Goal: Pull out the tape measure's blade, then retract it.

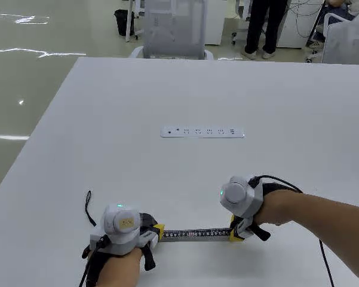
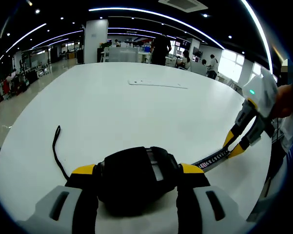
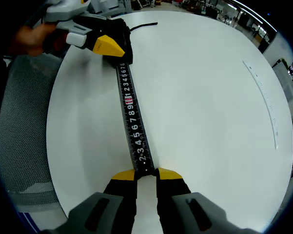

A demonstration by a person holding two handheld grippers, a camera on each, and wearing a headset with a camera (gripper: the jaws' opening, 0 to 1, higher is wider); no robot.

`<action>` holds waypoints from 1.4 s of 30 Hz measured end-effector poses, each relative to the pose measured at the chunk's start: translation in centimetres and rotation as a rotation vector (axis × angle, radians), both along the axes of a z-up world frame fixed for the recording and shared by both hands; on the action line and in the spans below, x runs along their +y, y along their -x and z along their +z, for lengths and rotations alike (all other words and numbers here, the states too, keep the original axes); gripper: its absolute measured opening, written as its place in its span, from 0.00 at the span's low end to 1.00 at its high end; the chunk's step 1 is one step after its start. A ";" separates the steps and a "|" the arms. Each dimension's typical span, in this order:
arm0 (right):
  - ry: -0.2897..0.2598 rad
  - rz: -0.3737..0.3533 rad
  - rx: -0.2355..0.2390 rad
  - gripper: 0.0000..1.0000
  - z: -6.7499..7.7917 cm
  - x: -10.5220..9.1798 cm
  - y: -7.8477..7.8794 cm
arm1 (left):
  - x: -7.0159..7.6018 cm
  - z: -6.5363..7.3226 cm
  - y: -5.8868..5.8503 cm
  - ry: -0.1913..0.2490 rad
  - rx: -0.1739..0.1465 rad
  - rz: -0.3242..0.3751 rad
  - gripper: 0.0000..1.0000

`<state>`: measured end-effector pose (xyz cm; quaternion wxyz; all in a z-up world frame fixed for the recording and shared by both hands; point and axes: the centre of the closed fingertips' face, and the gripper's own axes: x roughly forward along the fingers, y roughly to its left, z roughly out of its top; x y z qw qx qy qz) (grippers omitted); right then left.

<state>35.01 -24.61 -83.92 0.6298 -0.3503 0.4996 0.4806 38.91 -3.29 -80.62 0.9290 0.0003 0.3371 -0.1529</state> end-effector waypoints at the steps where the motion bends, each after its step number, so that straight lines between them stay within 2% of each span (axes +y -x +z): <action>1: 0.000 -0.001 0.000 0.14 0.0 0.0 0.0 | 0.0 0.0 0.0 0.001 0.000 0.000 0.62; 42: -0.024 -0.005 -0.002 0.14 0.0 2.6 -0.2 | 0.0 -0.1 -0.1 0.004 -0.003 0.001 0.62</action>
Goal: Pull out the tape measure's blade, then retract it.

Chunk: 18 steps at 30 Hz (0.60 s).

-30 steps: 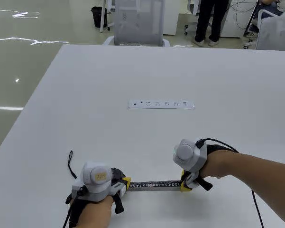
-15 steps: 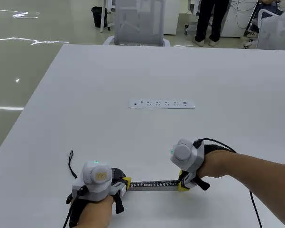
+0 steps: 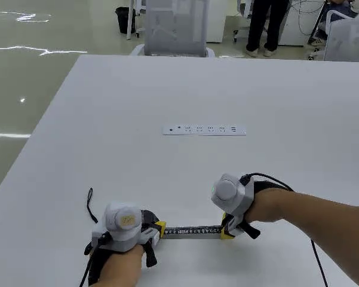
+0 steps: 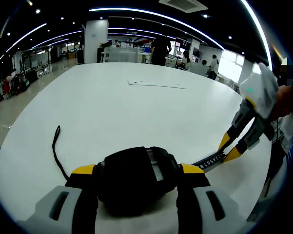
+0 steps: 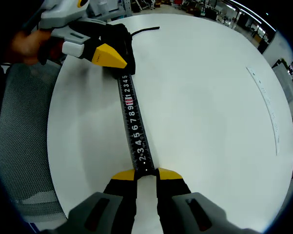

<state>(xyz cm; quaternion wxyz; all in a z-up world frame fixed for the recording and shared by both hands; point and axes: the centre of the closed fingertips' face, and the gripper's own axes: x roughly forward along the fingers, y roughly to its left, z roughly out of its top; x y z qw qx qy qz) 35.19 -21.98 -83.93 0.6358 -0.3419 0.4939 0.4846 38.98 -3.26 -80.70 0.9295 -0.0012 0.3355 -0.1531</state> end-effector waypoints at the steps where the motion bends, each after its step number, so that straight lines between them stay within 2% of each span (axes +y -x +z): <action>1: -0.001 0.000 0.000 0.14 0.0 0.1 0.0 | 0.0 0.0 0.0 0.000 0.000 0.000 0.62; 18: -0.002 0.008 0.000 0.14 0.0 1.1 0.0 | 0.0 0.0 0.0 0.001 -0.003 0.000 0.62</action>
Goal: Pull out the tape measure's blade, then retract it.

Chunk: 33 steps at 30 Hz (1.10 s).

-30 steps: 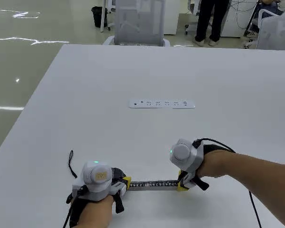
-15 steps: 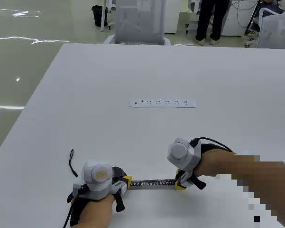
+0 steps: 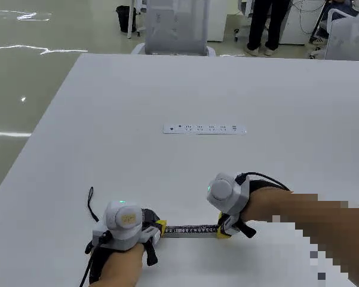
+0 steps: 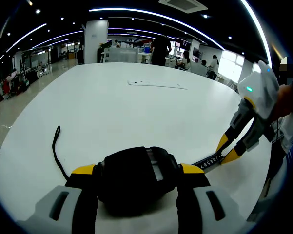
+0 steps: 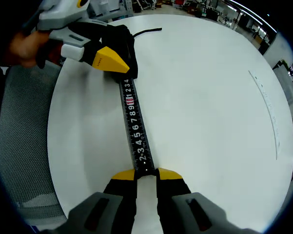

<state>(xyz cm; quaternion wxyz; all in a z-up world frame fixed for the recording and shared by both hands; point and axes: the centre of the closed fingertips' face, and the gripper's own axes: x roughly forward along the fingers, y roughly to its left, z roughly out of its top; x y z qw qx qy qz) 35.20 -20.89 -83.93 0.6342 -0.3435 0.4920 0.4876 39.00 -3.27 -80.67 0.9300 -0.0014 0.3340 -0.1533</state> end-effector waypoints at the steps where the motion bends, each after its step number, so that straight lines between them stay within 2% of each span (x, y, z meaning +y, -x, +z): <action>1: -0.001 0.001 -0.001 0.14 0.0 0.1 0.0 | 0.0 0.0 0.0 0.000 0.000 0.000 0.62; 33: -0.014 0.005 -0.008 0.15 0.0 1.5 0.0 | 0.0 0.0 0.0 0.002 0.000 -0.006 0.62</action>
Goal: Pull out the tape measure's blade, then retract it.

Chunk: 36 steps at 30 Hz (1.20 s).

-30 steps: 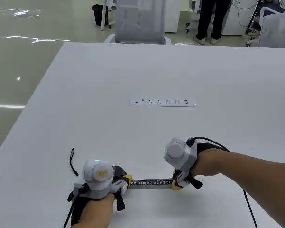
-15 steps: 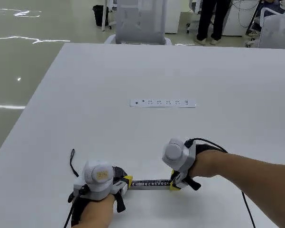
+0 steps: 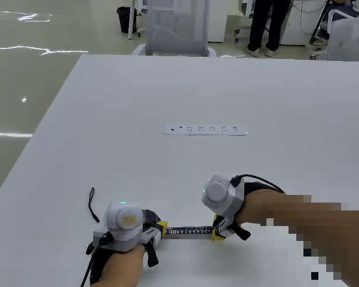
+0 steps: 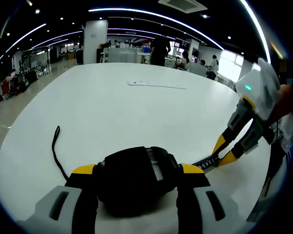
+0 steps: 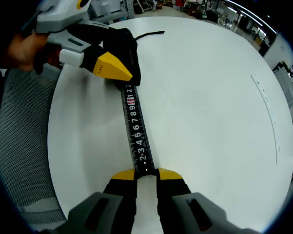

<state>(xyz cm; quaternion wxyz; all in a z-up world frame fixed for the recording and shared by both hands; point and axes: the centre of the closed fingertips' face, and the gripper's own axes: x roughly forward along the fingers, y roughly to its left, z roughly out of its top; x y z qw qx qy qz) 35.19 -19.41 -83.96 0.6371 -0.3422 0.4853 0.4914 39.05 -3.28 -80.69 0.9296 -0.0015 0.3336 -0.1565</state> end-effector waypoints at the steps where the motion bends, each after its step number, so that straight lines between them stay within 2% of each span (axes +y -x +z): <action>1: -0.001 0.002 0.000 0.15 0.0 0.0 0.0 | 0.0 0.0 0.0 0.000 0.000 0.000 0.62; 36: -0.017 0.021 -0.006 0.15 0.1 1.8 -0.1 | 0.0 0.1 0.1 0.005 -0.004 -0.001 0.62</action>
